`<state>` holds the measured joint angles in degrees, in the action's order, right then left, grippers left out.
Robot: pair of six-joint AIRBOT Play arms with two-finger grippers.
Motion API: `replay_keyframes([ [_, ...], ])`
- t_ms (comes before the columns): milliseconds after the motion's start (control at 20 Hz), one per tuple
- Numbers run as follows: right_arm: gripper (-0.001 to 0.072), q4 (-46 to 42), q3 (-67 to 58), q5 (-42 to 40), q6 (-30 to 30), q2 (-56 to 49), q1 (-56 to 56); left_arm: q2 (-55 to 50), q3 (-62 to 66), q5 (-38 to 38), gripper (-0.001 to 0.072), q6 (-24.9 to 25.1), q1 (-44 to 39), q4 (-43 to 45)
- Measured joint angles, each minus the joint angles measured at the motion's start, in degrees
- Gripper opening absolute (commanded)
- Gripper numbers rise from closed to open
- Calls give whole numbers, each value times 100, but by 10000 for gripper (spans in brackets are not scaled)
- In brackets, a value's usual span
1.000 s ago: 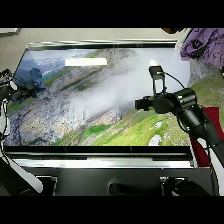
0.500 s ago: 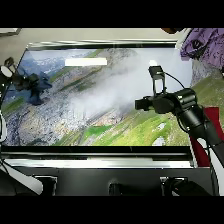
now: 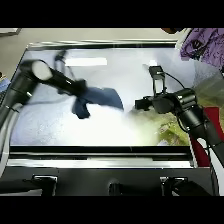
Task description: Fold the clothes and pants, and hang the long-sleeved shirts on hangers.
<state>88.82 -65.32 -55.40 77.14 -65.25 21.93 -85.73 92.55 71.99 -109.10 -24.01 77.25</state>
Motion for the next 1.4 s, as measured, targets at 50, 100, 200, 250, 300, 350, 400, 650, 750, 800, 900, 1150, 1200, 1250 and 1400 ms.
replay_keyframes([
  [50, 34, 0, 0, -2, 0, 0, 0, 63, -219, -68, 15, -186, -428, 11],
  [100, 34, 0, 0, 0, 0, 0, 0, 98, -452, -177, 16, -361, -800, 0],
  [200, 34, 0, 0, 0, 0, 0, 0, 153, -1005, -505, 23, -758, -1469, 13],
  [250, 34, 0, 0, -2, 0, 0, 0, 168, -1318, -706, 63, -955, -1770, 20],
  [300, 34, 0, 0, 0, 0, 0, 0, 177, -1593, -866, 203, -1123, -1998, 17],
  [350, 34, 2, 0, 2, 2, 0, 0, 190, -1853, -1019, 417, -1305, -2184, 9],
  [400, 34, 2, 0, 15, 2, 0, 0, 197, -2061, -1102, 505, -1451, -2299, -39],
  [650, 34, 2, 0, 201, 2, 0, 0, 671, -2507, -1154, 540, -1563, -2105, -76],
  [750, 34, 4, 0, 273, 2, 0, 0, 1088, -2562, -1099, 540, -1543, -1707, 20],
  [800, 34, 4, 0, 310, 0, 0, 0, 1311, -2577, -1060, 540, -1488, -1462, 44],
  [900, 34, 15, 0, 450, 0, 0, 0, 1694, -2597, -861, 539, -1333, -977, 76],
  [1150, 88, 15, 0, 533, -7, 7, 0, 2135, -2618, -195, 537, -887, -48, 127],
  [1200, 134, -2, 0, 476, -42, 7, -2, 2164, -2618, -125, 536, -826, 57, 127],
  [1250, 134, -50, 0, 402, -101, 7, -35, 2181, -2621, -46, 533, -789, 144, 131],
  [1400, 194, -17, 68, 214, -614, -68, -675, 2212, -2623, 70, 532, -713, 275, 133],
])
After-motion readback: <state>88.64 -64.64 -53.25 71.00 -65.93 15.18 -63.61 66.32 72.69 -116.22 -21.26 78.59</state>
